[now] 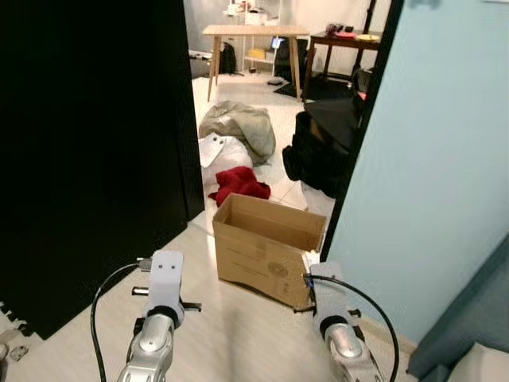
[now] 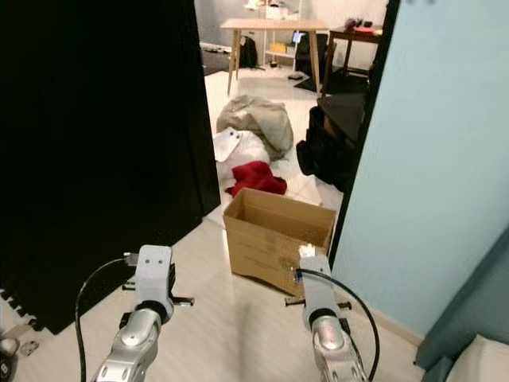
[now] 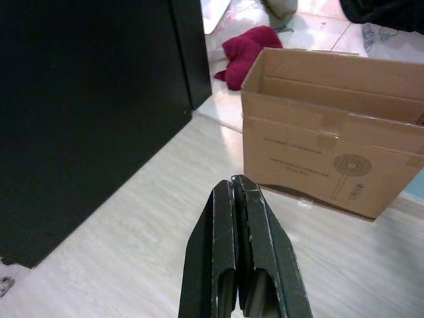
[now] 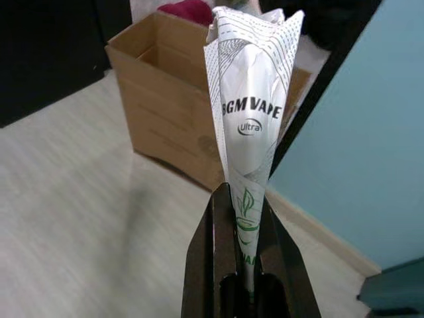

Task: Clean up the room

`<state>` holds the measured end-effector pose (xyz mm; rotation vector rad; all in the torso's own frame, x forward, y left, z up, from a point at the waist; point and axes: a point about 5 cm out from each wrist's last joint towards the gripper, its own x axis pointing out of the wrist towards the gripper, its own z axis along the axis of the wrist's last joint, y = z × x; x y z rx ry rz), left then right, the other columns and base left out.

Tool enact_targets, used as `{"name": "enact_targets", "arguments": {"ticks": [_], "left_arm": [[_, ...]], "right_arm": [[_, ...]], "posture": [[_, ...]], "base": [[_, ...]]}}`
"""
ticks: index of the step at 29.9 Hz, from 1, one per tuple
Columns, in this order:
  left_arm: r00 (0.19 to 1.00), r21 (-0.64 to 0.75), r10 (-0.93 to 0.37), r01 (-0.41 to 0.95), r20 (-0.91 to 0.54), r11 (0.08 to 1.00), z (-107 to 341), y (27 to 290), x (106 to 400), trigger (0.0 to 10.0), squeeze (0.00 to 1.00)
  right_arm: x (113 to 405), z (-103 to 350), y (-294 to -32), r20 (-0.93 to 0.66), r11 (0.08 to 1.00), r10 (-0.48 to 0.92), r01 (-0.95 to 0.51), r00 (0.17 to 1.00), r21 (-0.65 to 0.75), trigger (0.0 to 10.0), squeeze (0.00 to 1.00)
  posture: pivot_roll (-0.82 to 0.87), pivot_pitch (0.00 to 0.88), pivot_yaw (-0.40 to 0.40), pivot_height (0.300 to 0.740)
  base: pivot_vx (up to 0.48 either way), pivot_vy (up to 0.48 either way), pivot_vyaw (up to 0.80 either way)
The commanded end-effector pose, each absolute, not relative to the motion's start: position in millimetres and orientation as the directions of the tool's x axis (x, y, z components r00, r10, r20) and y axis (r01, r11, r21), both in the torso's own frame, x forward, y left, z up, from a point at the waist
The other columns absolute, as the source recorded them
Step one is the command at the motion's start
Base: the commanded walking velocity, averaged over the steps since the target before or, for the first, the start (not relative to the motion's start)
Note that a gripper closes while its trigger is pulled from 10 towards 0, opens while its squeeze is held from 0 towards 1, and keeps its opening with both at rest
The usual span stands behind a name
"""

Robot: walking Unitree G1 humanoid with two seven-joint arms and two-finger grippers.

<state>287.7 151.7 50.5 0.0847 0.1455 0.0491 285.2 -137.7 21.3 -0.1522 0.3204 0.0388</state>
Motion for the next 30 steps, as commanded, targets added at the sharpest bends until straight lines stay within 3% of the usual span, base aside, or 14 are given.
{"name": "enact_targets", "arguments": {"ticks": [1, 30], "left_arm": [[0.987, 0.093, 0.063, -0.049, -0.151, 0.994, 49.8, 155.4, 287.2, 10.0, 0.00], [0.988, 0.102, 0.043, -0.028, -0.151, 0.994, 51.5, 156.9, 288.8, 10.0, 0.00]], "right_arm": [[284.6, 19.2, -137.0, -0.332, 0.989, 0.010, -0.058, 0.943, -0.136, 10.0, 0.00], [285.1, 19.3, -133.1, -0.321, 0.986, 0.032, -0.082, 0.947, -0.143, 10.0, 0.00]], "posture": [[0.07, 0.021, -0.005, 0.740], [0.07, 0.005, -0.003, 0.740]], "base": [[0.322, 0.000, 0.00], [0.319, 0.000, 0.00]]}}
